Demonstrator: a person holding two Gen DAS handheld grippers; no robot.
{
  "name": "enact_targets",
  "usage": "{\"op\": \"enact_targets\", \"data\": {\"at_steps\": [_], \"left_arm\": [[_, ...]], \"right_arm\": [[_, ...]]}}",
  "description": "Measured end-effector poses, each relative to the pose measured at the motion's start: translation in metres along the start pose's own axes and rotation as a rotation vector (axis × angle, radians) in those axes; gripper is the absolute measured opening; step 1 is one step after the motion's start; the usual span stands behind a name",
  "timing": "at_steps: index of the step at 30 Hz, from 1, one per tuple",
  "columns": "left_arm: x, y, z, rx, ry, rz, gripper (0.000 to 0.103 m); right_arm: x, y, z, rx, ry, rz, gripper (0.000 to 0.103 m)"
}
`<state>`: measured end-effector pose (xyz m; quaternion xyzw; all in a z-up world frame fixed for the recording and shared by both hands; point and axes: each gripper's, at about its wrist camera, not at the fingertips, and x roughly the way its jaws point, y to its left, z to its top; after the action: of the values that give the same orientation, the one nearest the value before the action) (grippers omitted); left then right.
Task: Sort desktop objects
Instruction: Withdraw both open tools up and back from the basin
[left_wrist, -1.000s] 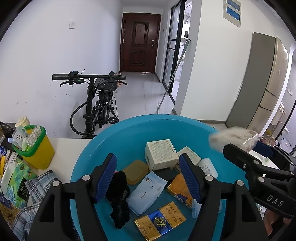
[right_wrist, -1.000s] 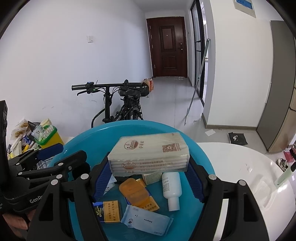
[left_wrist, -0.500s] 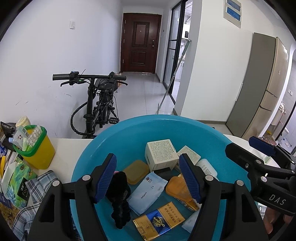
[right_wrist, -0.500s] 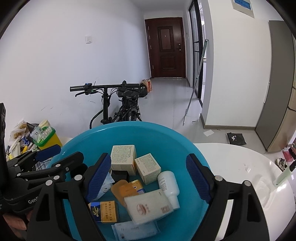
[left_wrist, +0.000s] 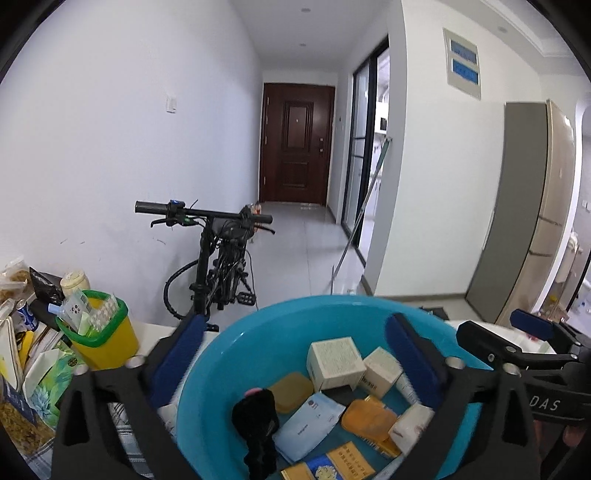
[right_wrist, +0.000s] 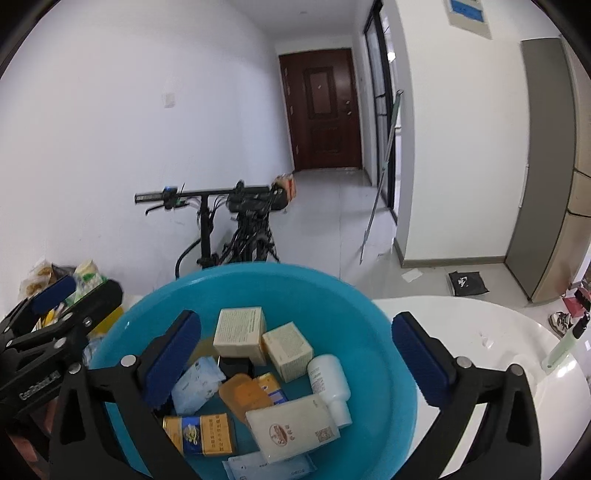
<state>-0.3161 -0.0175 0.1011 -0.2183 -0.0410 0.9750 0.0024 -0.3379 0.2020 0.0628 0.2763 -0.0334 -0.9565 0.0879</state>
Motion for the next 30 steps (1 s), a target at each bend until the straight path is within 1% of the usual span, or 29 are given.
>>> {"op": "enact_targets", "data": {"at_steps": [4,8,12,14,17,24,30], "left_arm": [[-0.007,0.000,0.003,-0.004,-0.032,-0.006,0.103],[-0.010,-0.006,0.004,0.049,-0.013,-0.010,0.103],[-0.015,-0.003,0.005,0.026,-0.012,-0.031,0.103],[-0.020,-0.003,0.007,0.027,-0.019,-0.030,0.103],[-0.031,-0.001,0.008,0.033,-0.036,-0.018,0.103],[-0.058,0.001,0.011,0.040,-0.055,-0.003,0.103],[-0.084,0.002,0.011,0.029,-0.063,-0.010,0.103]], "right_arm": [[-0.007,0.001,0.003,-0.016,-0.026,-0.008,0.103],[-0.013,0.002,0.005,-0.026,-0.045,-0.014,0.103],[-0.019,0.002,0.007,-0.017,-0.044,-0.012,0.103],[-0.024,0.003,0.008,-0.021,-0.045,-0.014,0.103],[-0.032,0.005,0.008,-0.025,-0.058,-0.025,0.103],[-0.054,0.015,0.007,-0.030,-0.073,-0.015,0.103],[-0.079,0.024,0.004,-0.050,-0.091,-0.019,0.103]]}}
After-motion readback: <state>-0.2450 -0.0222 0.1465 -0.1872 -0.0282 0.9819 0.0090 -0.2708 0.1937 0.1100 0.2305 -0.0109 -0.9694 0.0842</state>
